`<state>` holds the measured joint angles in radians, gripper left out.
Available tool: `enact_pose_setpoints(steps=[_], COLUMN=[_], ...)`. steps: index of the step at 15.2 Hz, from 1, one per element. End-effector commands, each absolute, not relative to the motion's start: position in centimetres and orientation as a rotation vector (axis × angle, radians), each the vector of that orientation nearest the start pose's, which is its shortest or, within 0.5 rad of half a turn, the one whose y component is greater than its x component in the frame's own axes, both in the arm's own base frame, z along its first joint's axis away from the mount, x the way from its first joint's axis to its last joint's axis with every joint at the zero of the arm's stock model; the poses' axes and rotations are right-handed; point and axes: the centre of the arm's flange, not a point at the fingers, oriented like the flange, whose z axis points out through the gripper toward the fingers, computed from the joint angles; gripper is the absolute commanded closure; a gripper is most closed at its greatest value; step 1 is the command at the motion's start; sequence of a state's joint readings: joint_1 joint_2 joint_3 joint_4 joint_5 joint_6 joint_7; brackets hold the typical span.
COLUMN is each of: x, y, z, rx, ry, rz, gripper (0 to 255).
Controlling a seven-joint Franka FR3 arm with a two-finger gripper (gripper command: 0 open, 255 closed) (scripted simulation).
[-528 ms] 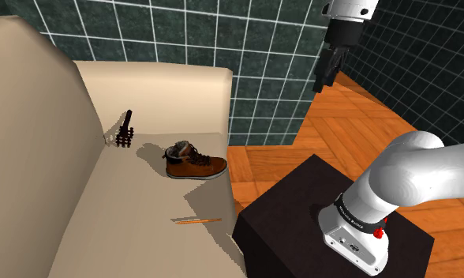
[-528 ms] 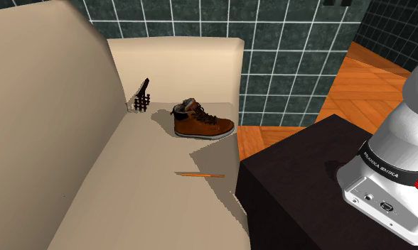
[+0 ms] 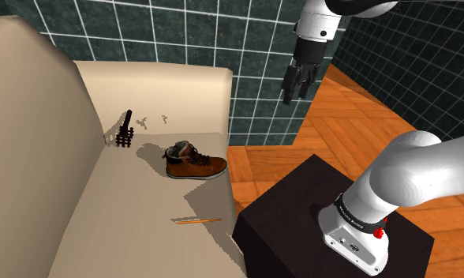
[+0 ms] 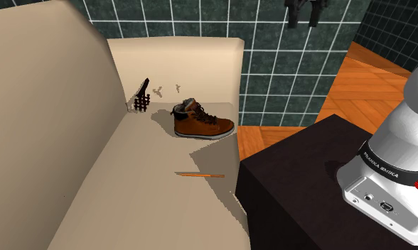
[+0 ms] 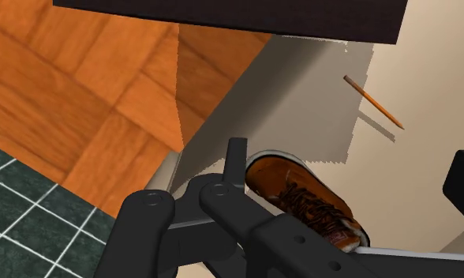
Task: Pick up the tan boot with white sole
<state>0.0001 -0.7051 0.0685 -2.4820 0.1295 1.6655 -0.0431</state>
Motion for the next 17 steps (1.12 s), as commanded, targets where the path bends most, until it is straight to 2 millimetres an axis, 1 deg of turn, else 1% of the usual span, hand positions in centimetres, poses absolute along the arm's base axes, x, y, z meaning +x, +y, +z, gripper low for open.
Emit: enact_pose_setpoints(steps=[1,9,17], x=[33.9,40.1,46.8], y=[5.0,10.0,14.5], z=[49.6,43.0,36.4], rx=[-3.055,-3.068,-3.076], ry=[-0.083,0.026,0.135], rz=[0.162,0.138,0.114], gripper=[0,0,0])
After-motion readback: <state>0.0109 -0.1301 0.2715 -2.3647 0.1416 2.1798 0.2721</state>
